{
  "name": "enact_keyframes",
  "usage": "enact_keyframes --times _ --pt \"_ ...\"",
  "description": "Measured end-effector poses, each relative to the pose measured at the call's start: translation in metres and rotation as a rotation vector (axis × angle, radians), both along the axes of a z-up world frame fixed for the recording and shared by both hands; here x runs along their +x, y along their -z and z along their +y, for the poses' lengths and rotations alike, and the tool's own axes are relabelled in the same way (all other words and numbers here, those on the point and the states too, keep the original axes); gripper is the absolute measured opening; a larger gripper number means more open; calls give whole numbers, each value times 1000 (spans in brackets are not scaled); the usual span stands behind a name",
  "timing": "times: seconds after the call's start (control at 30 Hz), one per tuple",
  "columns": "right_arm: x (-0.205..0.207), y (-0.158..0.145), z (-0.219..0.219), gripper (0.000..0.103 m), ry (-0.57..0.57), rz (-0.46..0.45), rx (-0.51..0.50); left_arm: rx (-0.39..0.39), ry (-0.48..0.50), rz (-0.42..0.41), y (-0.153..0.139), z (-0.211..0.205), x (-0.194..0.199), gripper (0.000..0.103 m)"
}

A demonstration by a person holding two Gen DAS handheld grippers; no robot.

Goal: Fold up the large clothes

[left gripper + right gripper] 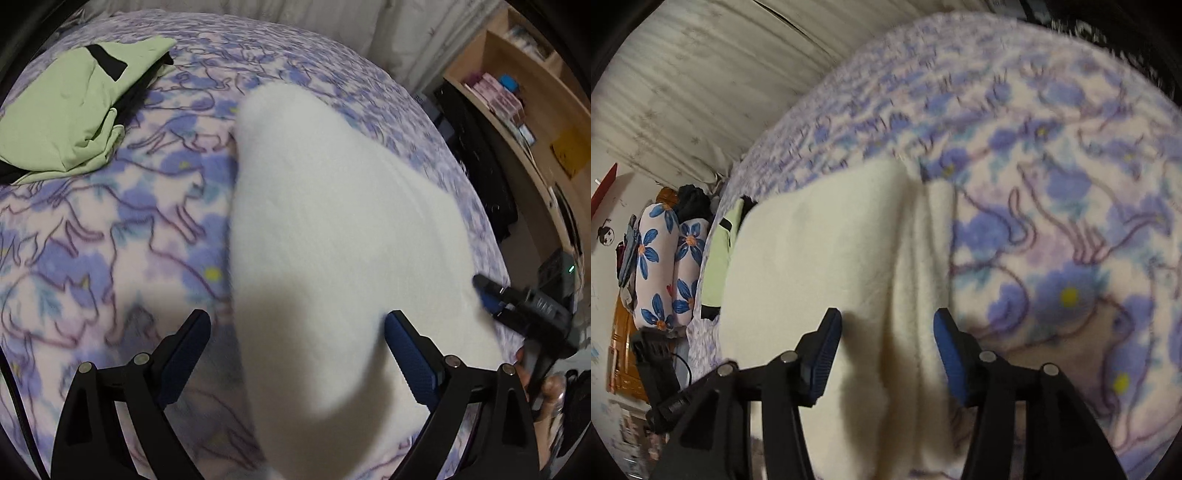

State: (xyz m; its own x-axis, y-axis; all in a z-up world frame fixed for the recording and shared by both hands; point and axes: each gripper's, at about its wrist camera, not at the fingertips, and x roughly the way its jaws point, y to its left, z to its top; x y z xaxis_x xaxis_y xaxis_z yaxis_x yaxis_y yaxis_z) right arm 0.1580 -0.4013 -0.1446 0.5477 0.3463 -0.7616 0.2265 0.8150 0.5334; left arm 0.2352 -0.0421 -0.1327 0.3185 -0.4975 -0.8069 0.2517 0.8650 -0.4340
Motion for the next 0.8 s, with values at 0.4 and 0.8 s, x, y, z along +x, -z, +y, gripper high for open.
enact_keyframes --times 0.4,0.8 --pt "52 9 18 53 -93 5 -71 -127 113 19 17 -9 43 91" --pt "35 -16 -8 18 32 -88 -258 95 151 -162 -10 -72 27 89"
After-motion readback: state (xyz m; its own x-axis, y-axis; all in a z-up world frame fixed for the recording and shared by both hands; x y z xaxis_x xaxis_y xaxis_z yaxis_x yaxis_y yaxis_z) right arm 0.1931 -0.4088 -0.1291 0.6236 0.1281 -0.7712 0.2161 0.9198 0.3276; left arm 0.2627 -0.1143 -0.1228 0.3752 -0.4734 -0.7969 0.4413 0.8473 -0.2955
